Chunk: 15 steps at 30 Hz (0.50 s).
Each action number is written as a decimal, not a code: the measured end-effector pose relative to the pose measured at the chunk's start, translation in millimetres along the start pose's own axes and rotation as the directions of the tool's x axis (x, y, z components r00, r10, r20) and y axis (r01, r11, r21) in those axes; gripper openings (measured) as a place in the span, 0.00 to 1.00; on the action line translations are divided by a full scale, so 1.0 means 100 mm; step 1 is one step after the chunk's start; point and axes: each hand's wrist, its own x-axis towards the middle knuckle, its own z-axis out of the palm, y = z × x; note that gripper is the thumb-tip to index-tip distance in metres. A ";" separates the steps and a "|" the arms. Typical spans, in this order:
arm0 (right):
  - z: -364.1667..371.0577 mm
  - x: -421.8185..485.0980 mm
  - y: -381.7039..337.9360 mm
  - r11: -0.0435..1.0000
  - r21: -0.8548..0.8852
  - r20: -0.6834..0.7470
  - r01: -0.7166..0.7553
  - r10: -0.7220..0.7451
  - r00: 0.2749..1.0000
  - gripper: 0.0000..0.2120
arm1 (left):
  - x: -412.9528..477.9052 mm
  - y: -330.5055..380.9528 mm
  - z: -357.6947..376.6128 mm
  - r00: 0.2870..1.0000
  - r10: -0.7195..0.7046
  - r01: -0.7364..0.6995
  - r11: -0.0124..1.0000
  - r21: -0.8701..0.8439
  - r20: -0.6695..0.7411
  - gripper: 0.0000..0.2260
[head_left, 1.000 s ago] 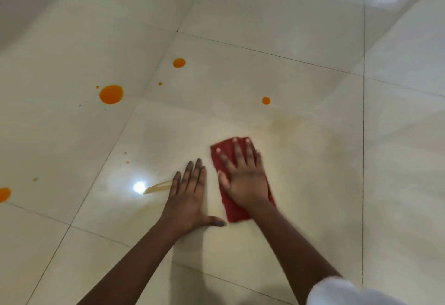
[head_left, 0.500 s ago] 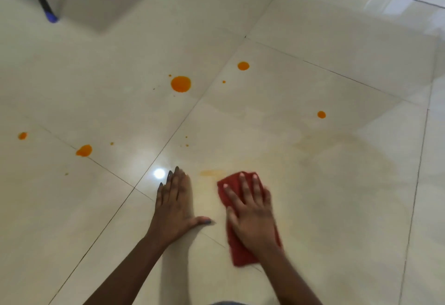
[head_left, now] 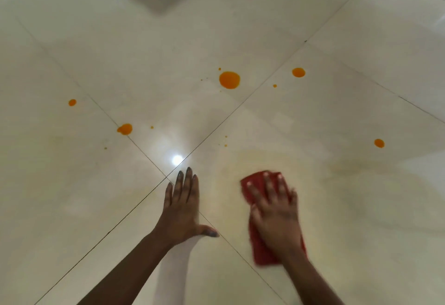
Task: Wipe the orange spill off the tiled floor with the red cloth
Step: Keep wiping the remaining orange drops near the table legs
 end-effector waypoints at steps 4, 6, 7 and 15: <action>-0.16 1.13 -0.02 0.984 0.011 -0.005 -0.180 0.180 0.984 0.25 | 0.01 -0.01 0.06 1.000 0.002 -0.002 1.000 0.009 -0.016 0.63; -0.12 1.48 -0.44 0.994 0.034 0.037 -0.101 0.100 0.994 0.26 | 0.03 -0.03 0.07 0.999 0.007 -0.007 1.000 0.013 -0.043 0.63; -0.08 1.49 -0.67 0.999 0.045 0.057 -0.006 0.004 0.998 0.26 | 0.02 -0.03 0.07 0.999 0.008 -0.008 1.000 0.007 -0.041 0.62; -0.09 0.79 -0.02 0.995 -0.017 0.007 0.100 -0.100 0.995 0.26 | 0.02 -0.02 0.04 0.999 0.014 -0.014 1.000 -0.009 -0.032 0.63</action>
